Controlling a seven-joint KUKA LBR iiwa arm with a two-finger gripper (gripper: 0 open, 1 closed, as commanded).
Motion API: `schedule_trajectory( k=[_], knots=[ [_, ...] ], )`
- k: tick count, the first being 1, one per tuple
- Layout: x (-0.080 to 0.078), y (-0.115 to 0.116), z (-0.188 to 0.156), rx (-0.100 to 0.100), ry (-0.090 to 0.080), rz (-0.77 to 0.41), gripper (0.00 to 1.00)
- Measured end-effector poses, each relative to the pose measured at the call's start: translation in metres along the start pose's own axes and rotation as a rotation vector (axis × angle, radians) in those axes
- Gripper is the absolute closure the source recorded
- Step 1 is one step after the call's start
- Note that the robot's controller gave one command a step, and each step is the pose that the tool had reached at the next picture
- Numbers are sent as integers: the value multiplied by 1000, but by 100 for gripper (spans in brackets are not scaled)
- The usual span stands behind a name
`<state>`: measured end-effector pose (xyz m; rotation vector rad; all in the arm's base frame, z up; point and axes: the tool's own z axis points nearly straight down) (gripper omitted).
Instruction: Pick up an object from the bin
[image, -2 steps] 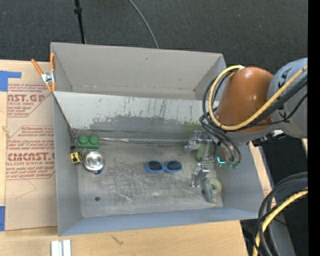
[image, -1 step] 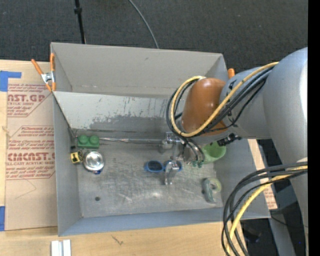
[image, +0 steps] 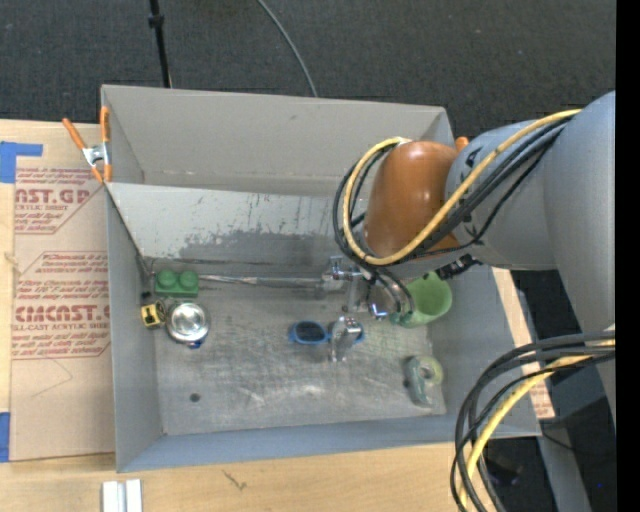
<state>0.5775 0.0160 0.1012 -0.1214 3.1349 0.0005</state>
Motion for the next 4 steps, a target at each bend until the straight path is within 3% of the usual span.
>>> schedule_trajectory(
  k=[1,2,3,4],
  knots=[
    [11,-9,-10,-1,3,82,0],
    [-8,-3,29,0,-1,165,0],
    [-9,-3,27,0,1,164,0],
    [-11,-3,24,0,-7,164,100]
  ],
)
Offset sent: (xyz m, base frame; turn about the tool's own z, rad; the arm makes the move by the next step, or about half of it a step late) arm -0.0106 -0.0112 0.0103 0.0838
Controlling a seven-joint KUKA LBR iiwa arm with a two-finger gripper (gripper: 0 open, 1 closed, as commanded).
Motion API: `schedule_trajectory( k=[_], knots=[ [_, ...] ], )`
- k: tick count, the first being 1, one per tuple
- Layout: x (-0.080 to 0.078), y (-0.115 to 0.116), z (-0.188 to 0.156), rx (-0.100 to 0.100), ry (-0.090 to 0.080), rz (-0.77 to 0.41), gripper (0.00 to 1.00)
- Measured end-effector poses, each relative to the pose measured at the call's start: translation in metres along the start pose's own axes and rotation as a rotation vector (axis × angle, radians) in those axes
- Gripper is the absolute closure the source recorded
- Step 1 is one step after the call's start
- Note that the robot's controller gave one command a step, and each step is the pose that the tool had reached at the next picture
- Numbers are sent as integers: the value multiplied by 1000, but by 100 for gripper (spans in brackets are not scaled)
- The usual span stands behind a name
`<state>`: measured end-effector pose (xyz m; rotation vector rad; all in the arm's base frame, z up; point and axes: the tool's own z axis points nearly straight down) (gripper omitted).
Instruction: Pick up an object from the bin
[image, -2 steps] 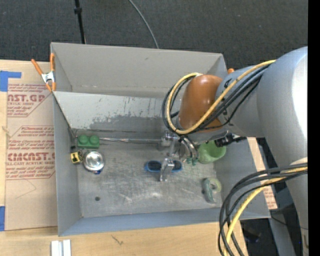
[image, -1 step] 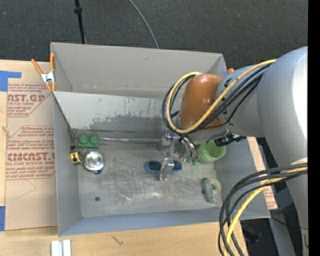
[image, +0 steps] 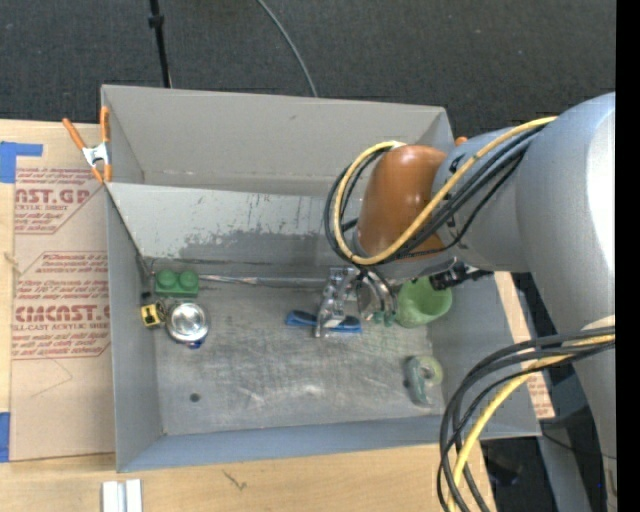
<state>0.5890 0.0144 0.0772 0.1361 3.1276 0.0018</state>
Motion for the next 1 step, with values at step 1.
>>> schedule_trajectory(
  k=[1],
  knots=[
    [-3,1,-86,-1,1,-1,100]
  ],
)
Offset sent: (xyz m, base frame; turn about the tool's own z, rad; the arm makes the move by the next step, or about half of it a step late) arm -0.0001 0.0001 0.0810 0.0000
